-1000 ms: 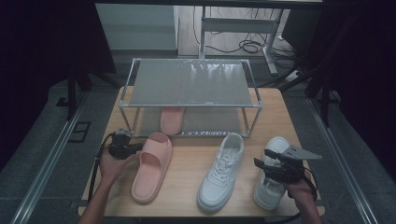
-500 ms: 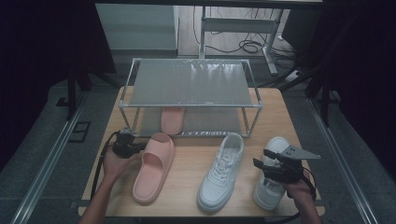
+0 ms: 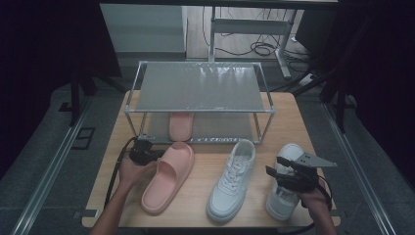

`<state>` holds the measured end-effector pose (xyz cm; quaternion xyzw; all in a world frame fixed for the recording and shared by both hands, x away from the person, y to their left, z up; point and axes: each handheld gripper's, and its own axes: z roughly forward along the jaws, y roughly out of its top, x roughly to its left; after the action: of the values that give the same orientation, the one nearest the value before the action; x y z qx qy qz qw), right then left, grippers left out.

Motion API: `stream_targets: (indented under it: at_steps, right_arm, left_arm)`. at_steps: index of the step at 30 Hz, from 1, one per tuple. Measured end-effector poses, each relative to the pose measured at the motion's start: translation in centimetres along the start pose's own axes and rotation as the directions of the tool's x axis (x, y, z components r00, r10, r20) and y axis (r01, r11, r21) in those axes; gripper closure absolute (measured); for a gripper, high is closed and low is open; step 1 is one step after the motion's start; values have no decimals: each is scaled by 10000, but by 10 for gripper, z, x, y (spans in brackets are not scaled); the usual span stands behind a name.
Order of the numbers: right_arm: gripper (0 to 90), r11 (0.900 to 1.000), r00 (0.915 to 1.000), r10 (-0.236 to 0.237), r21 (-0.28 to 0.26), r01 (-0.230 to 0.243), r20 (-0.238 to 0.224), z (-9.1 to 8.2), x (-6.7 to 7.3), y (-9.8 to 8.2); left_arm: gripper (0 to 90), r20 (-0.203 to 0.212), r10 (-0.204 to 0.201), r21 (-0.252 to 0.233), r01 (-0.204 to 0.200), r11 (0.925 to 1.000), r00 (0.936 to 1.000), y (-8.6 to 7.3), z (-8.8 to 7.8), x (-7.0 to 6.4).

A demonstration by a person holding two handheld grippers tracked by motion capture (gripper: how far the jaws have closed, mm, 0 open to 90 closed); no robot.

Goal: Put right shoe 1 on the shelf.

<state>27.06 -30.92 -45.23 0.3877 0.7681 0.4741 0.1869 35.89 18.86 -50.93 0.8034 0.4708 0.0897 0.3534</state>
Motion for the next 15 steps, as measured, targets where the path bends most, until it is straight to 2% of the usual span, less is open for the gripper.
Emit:
stream_targets:
  at_steps: [3,6,9,12,14,15]
  right_arm:
    - [396,10000,10000,-1,-7,1,1,0,0,0]
    - [396,10000,10000,-12,6,12,-8,-1,0,0]
    - [396,10000,10000,16,-34,-16,27,-2,-1,0]
    - [396,10000,10000,36,-48,-36,36,-2,-1,0]
    - [396,10000,10000,-1,-31,1,26,-2,0,1]
    - [396,10000,10000,-15,-31,15,22,-2,0,1]
  left_arm:
    - [896,-143,-2,35,3,10000,9999,0,0,-1]
    - [887,-637,-96,107,103,9999,9979,0,-5,-1]
    - [882,-879,-104,-88,97,9999,9961,-3,-19,-4]
    - [877,-904,-45,-284,19,9996,9959,-8,-33,-7]
    - [876,-908,-80,-383,46,9993,9958,-13,-42,-10]
    - [876,-869,-120,-511,76,9987,9961,-23,-52,-14]
